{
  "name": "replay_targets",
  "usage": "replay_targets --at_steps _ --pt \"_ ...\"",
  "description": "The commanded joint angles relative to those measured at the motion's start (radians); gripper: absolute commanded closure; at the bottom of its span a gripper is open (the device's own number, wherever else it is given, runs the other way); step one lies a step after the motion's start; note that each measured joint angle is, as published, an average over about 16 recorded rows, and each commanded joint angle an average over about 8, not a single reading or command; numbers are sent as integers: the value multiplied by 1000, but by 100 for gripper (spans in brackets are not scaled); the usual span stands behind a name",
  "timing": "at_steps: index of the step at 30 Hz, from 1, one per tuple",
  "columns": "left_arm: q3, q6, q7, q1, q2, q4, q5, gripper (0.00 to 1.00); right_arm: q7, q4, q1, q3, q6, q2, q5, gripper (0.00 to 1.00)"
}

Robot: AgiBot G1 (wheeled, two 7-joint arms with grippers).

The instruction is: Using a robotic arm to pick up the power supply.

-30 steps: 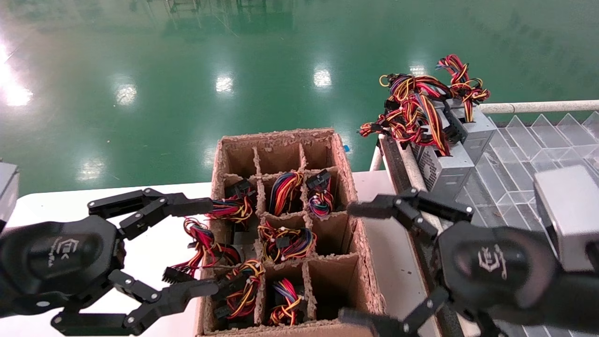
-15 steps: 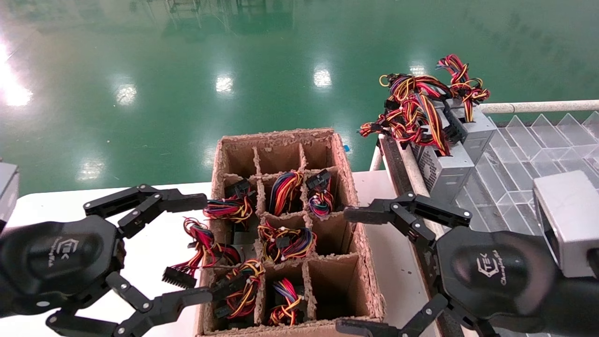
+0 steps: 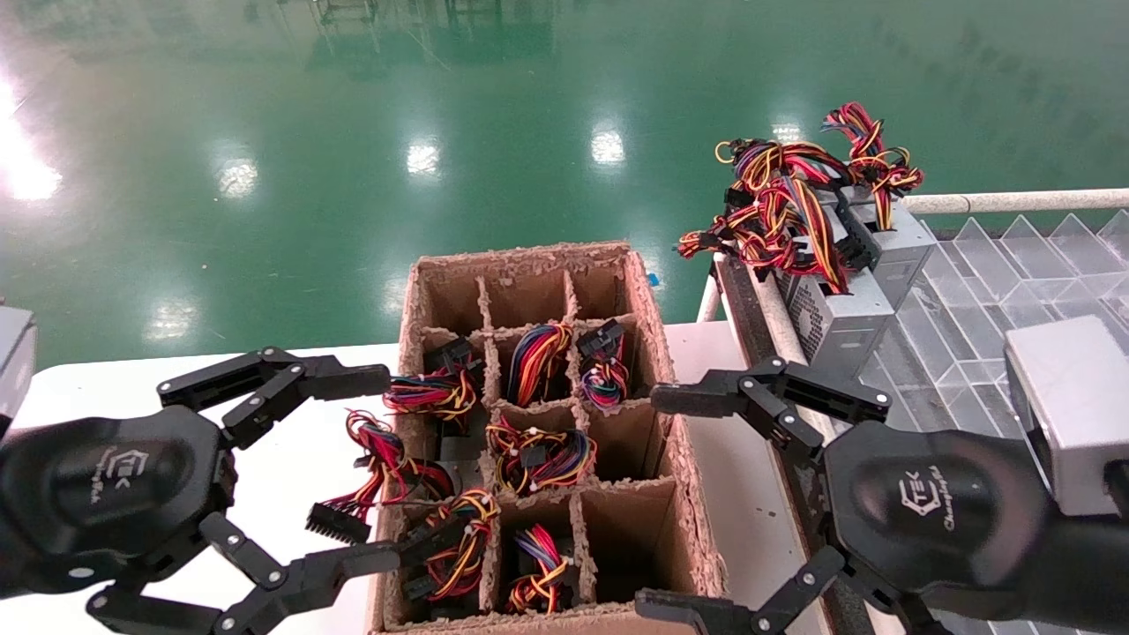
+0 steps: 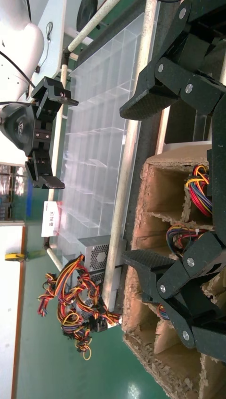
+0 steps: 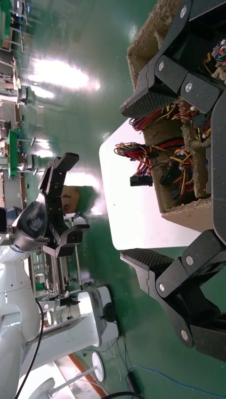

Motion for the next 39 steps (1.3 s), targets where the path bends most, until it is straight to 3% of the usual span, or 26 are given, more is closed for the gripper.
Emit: replay_targets --at_steps 1,39 --pt "0 0 0 0 0 0 0 0 0 0 0 0 0 0 -1 0" --pt "0 0 0 0 0 0 0 0 -1 -2 2 1 2 1 -2 0"
